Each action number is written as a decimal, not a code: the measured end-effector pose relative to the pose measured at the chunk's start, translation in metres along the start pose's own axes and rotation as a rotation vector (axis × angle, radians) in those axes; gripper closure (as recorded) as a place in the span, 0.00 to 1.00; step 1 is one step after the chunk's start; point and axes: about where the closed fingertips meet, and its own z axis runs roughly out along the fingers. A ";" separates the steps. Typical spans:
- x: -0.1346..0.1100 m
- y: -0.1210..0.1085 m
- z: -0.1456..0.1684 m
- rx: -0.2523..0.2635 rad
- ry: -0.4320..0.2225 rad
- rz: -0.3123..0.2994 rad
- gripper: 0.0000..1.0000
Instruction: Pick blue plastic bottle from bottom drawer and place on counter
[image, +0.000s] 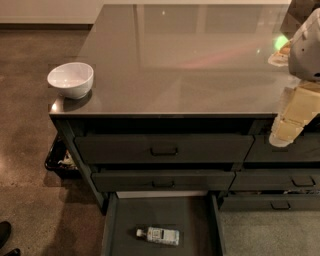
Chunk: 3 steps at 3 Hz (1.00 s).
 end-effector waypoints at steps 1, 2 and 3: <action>0.000 0.000 0.000 0.000 0.000 0.000 0.00; -0.001 0.003 0.007 -0.006 -0.015 0.004 0.00; -0.009 0.019 0.029 -0.034 -0.070 0.002 0.00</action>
Offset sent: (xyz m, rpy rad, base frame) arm -0.0020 0.0038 -0.0216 0.0373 0.0290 0.0043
